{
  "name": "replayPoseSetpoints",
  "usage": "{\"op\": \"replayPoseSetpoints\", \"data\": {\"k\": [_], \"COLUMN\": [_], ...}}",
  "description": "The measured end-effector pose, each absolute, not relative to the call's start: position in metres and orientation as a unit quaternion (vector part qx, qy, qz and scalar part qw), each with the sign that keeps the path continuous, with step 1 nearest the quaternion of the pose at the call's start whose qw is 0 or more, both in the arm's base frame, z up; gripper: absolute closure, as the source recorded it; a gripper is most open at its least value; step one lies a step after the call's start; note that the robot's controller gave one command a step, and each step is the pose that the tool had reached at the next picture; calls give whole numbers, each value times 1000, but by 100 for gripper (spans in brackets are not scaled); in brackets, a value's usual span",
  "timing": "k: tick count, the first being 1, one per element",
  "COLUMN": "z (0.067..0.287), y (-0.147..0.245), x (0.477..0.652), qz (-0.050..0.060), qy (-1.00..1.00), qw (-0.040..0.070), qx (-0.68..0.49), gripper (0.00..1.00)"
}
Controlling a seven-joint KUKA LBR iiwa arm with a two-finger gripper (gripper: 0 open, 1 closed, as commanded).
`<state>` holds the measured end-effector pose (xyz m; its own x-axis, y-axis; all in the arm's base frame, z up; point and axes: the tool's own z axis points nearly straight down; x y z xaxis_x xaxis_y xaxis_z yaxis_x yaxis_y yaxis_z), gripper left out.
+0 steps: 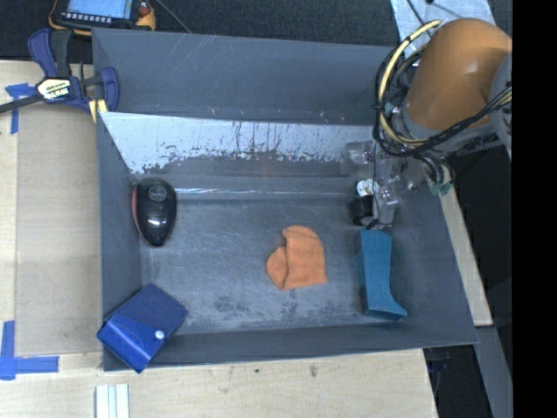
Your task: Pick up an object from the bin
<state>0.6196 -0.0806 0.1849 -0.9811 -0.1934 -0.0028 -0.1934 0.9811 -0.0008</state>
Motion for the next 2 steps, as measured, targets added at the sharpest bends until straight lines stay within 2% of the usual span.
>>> {"op": "replayPoseSetpoints", "data": {"k": [1, 2], "z": [160, 139], "y": [-73, -59], "x": [613, 617], "qz": [0, 0], "qy": [1000, 1000], "qw": [2, 1], "qx": [5, 13], "gripper": [0, 0]}}
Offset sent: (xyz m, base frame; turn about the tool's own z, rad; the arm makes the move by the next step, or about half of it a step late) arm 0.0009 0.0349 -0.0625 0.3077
